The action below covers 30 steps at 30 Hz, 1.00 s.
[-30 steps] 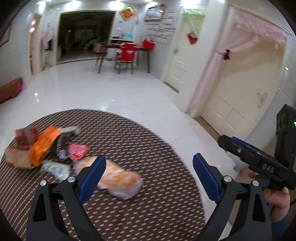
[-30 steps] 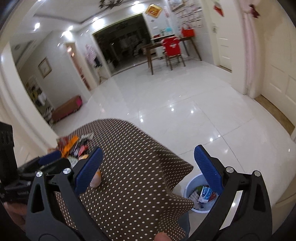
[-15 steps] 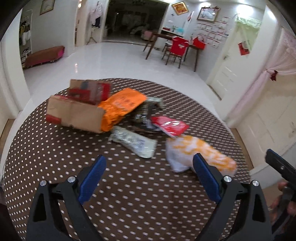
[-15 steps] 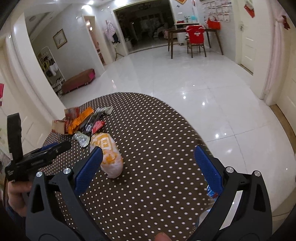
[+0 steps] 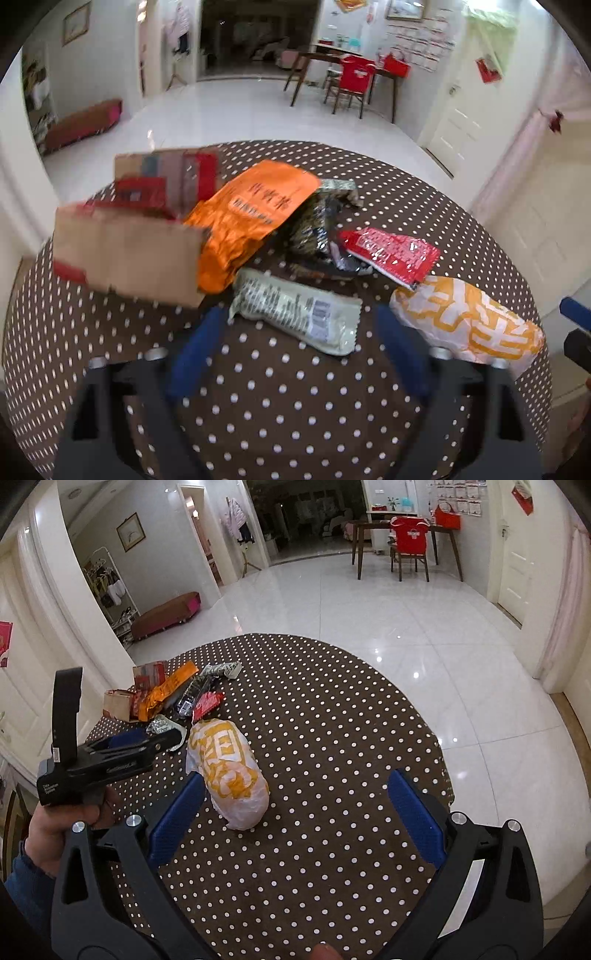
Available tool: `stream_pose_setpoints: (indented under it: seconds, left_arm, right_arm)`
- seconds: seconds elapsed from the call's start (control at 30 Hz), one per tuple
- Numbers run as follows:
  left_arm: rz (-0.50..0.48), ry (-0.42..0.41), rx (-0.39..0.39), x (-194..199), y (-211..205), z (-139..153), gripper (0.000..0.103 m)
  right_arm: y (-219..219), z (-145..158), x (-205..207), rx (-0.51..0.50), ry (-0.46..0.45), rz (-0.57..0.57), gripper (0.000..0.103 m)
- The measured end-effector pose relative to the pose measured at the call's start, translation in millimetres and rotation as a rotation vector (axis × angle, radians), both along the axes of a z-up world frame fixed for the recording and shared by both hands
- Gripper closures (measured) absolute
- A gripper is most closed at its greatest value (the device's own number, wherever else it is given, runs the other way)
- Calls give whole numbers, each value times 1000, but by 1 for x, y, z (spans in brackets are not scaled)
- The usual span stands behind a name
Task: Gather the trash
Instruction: 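Grasp the silver wrapper with the left tool while the right tool grasps the orange-printed white bag, then carry both items to the blue bucket and open both tools over it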
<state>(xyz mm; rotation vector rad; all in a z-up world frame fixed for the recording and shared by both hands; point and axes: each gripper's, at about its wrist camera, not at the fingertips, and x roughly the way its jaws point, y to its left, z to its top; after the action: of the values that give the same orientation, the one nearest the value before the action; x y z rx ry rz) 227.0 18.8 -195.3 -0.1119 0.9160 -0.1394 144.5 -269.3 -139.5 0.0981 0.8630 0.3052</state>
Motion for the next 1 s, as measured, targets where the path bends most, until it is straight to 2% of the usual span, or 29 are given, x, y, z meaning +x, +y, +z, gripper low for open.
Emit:
stream_pose_setpoints:
  seconds: [0.1, 0.2, 0.43, 0.53, 0.57, 0.6, 0.67, 0.73, 0.77, 0.8, 0.83, 0.9, 1.0]
  left_arm:
    - [-46, -19, 21, 5, -4, 1, 65]
    - [-81, -26, 0, 6, -5, 4, 77]
    - [-176, -29, -26, -5, -11, 4, 80]
    - [-216, -32, -9, -6, -19, 1, 72]
    - [-228, -34, -10, -7, -22, 1, 62]
    - [-237, -35, -5, -6, -26, 1, 56]
    - [-255, -36, 26, -5, -36, 1, 55]
    - [-289, -39, 31, -6, -43, 0, 80]
    - [-308, -33, 9, -6, -46, 0, 81]
    - [-312, -32, 5, -6, -48, 0, 82]
    - [-322, -35, 10, -8, -51, 0, 82]
    - [-331, -34, 4, -11, -55, 1, 84]
    - [-341, -32, -6, -18, -59, 0, 85]
  right_arm:
    - [2, -3, 3, 3, 6, 1, 6]
    - [3, -7, 5, 8, 15, 2, 6]
    - [17, -16, 16, 6, 35, 23, 6]
    - [27, -20, 25, -5, 40, 54, 6]
    - [29, -22, 28, -10, 43, 62, 6]
    - [32, -25, 33, -19, 49, 77, 6]
    - [38, -33, 41, -39, 68, 98, 6]
    - [44, -43, 47, -17, 95, 128, 7]
    - [44, -44, 46, 0, 97, 135, 22]
    - [44, -45, 44, 22, 98, 145, 43]
    - [44, -45, 42, 33, 94, 148, 51]
    - [39, -44, 37, 63, 104, 147, 59]
    - [25, -41, 26, 74, 94, 120, 60]
